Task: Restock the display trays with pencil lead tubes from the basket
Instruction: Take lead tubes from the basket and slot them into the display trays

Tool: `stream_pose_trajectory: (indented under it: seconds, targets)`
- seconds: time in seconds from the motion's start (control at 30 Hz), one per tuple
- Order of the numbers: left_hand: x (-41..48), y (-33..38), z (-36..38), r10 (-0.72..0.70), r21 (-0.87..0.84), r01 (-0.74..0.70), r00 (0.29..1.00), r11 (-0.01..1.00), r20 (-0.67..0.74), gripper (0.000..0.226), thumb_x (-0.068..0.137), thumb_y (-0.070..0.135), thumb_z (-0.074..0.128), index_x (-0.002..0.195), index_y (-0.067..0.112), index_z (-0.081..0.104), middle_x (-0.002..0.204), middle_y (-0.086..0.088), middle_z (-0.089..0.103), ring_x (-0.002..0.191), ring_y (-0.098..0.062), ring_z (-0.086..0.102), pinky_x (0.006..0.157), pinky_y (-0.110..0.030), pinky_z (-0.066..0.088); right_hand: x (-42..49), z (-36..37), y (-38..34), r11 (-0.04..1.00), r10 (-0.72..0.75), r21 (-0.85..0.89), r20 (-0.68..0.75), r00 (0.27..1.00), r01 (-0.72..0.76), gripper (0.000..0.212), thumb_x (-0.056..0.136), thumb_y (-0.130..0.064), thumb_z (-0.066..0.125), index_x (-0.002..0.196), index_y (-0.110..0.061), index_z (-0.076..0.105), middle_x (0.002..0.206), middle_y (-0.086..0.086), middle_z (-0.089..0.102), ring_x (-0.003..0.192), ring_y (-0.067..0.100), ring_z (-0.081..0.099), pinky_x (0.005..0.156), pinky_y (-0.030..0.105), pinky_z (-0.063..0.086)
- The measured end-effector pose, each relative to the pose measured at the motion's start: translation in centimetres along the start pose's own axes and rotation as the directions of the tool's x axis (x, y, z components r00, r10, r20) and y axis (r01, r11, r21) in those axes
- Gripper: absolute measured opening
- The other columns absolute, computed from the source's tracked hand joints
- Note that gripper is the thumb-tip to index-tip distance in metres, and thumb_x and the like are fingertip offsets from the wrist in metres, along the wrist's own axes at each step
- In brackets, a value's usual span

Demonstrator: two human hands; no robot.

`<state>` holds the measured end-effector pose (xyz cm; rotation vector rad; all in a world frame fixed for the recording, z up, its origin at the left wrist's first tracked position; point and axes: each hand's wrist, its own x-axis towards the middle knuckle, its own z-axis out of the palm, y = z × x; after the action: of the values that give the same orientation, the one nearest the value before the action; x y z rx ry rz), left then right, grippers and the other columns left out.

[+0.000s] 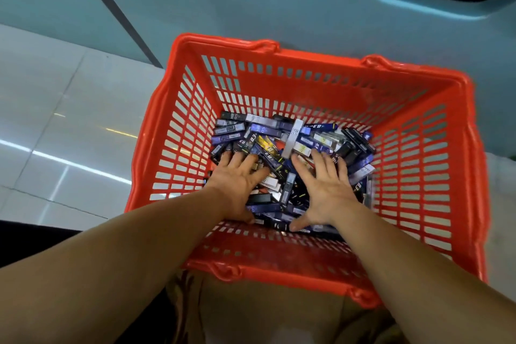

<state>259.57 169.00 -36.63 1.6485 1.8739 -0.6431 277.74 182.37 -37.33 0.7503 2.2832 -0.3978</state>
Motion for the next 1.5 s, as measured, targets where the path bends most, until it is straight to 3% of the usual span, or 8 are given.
stream_pose_trajectory:
  seconds: [0.17,0.3,0.47,0.67,0.83,1.13,1.37,1.5]
  targets:
    - [0.7,-0.7,-0.8,-0.016,-0.050,0.013,0.998,0.999,-0.066,0.103,0.079,0.076,0.066,0.159,0.036,0.014,0.150,-0.008,0.029,0.139,-0.034,0.029,0.119,-0.053,0.024,0.9,-1.2,0.8,0.997,0.006,0.082,-0.233,0.973,0.014,0.126,0.066,-0.083,0.068,0.161,-0.033,0.003,0.159,0.005,0.015,0.149,0.028,0.016,0.125,0.050,0.010]
    - [1.2,-0.5,-1.3,-0.062,-0.080,0.053,0.992,0.995,-0.110,0.087,0.086,0.065,0.067,0.153,0.029,0.026,0.145,-0.006,0.038,0.135,-0.031,0.036,0.115,-0.049,0.031,1.2,-1.5,1.8,0.970,0.130,0.232,-0.270,0.954,-0.067,0.116,0.070,-0.084,0.065,0.159,-0.022,0.024,0.152,0.002,0.028,0.144,0.026,0.027,0.122,0.044,0.024]
    - [2.0,0.1,-1.5,-0.072,-0.085,0.065,0.993,0.994,-0.089,0.078,0.088,0.062,0.067,0.147,0.022,0.035,0.139,-0.005,0.044,0.132,-0.030,0.040,0.112,-0.048,0.033,1.6,-1.8,1.8,0.967,0.140,0.248,-0.322,0.936,-0.060,0.073,0.086,-0.070,0.060,0.141,-0.022,0.053,0.132,-0.002,0.049,0.129,0.023,0.039,0.110,0.041,0.034]
    - [2.9,1.1,-1.2,-0.121,-0.158,0.116,0.992,0.981,-0.023,0.060,0.092,0.035,0.071,0.140,0.016,0.039,0.135,-0.009,0.048,0.129,-0.029,0.045,0.111,-0.045,0.038,1.8,-2.7,1.6,0.920,0.137,0.385,-0.142,0.980,-0.072,0.083,0.074,-0.069,0.077,0.140,-0.026,0.050,0.138,-0.005,0.048,0.132,0.021,0.042,0.103,0.044,0.048]
    - [3.6,1.1,-1.4,-0.158,-0.250,0.156,0.987,0.956,0.015,0.059,0.093,0.037,0.071,0.137,0.015,0.038,0.130,-0.009,0.042,0.124,-0.030,0.046,0.104,-0.045,0.045,1.8,-2.9,1.3,0.910,0.146,0.407,-0.136,0.980,-0.079,0.082,0.082,-0.057,0.077,0.149,-0.024,0.043,0.146,-0.003,0.045,0.137,0.023,0.044,0.106,0.042,0.047]
    - [3.5,0.1,-1.0,-0.195,-0.447,0.184,0.981,0.875,0.021,0.055,0.091,0.013,0.071,0.137,0.015,0.040,0.135,-0.010,0.050,0.127,-0.032,0.050,0.106,-0.045,0.049,1.3,-2.8,1.7,0.883,0.138,0.465,-0.113,0.984,-0.070,0.042,0.100,-0.039,0.061,0.133,-0.014,0.051,0.127,0.004,0.053,0.119,0.026,0.051,0.099,0.042,0.047]
    - [2.4,-0.6,-2.1,-0.159,-0.539,0.133,0.987,0.832,-0.001,0.036,0.094,0.015,0.066,0.125,0.021,0.049,0.118,-0.004,0.061,0.106,-0.025,0.061,0.090,-0.040,0.054,0.2,-4.2,2.4,0.682,0.183,0.724,-0.029,0.983,-0.105,0.035,0.109,-0.024,0.044,0.141,-0.015,0.037,0.131,0.005,0.055,0.089,0.021,0.057,0.078,0.037,0.048]
    - [1.1,-0.6,-3.7,-0.143,-0.658,0.060,0.987,0.751,-0.074,0.030,0.099,0.016,0.062,0.123,0.021,0.045,0.096,-0.001,0.064,0.083,-0.018,0.063,0.067,-0.029,0.048,-0.7,-5.1,2.3,0.463,0.249,0.882,-0.034,0.968,-0.088,0.028,0.109,-0.019,0.040,0.137,-0.024,0.041,0.112,-0.003,0.068,0.100,0.022,0.067,0.081,0.046,0.060]
